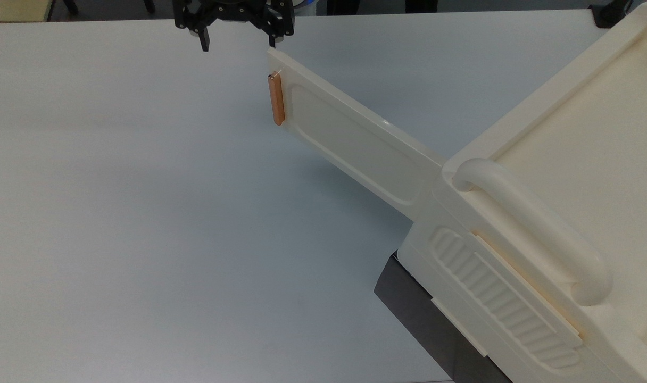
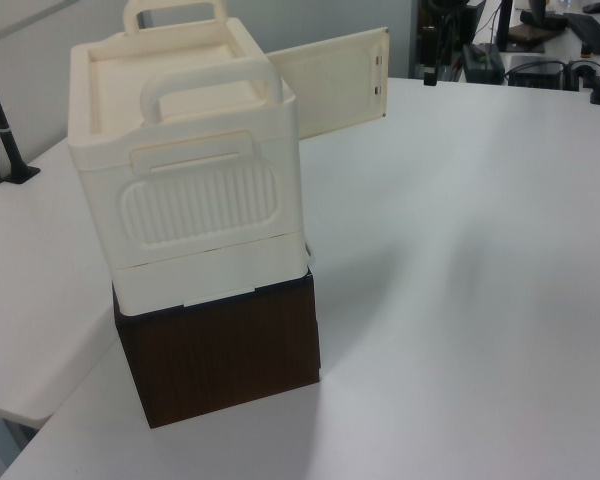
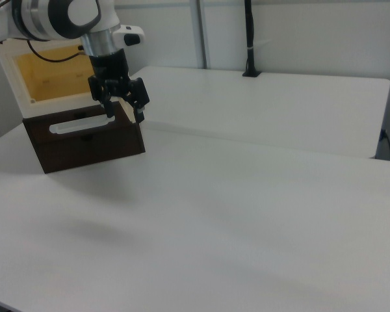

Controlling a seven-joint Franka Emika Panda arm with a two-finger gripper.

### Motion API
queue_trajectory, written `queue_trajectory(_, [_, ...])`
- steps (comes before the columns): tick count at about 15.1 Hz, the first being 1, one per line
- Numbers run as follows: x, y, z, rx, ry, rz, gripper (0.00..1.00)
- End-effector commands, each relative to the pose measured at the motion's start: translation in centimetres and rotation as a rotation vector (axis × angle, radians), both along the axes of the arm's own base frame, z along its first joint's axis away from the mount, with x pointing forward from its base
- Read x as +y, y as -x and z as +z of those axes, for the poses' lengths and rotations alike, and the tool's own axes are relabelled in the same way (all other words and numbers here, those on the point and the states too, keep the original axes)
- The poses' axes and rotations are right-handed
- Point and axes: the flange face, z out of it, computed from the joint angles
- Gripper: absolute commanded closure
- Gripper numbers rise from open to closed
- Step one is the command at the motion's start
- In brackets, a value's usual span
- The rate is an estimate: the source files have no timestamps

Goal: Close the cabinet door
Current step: 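Lower the gripper beside the orange-edged free end of the open cream door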

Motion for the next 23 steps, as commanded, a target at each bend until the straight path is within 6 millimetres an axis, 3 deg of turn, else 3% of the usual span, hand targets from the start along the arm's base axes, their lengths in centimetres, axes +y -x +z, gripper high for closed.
queue_trajectory(1, [-0.5,0.8,0.2,0.011,0.012,0.004,0.0])
queue_trajectory(9, [-0.4,0.8,0.2,0.009,0.01,0.0,0.0])
queue_trajectory(11, [-0.5,0.8,0.3,0.008,0.009,-0.001,0.24])
queue_trajectory(14, [-0.8,0.8,0.3,0.005,-0.002,-0.002,0.75])
queue_trajectory(16, [-0.7,0.8,0.3,0.008,-0.002,-0.001,0.96])
queue_trajectory(17, [-0.7,0.8,0.4,0.005,-0.002,-0.002,1.0])
queue_trajectory(21, [-0.8,0.5,0.8,-0.013,0.0,0.0,1.0])
queue_trajectory(23, [-1.0,0.1,2.3,-0.068,-0.003,-0.003,1.0])
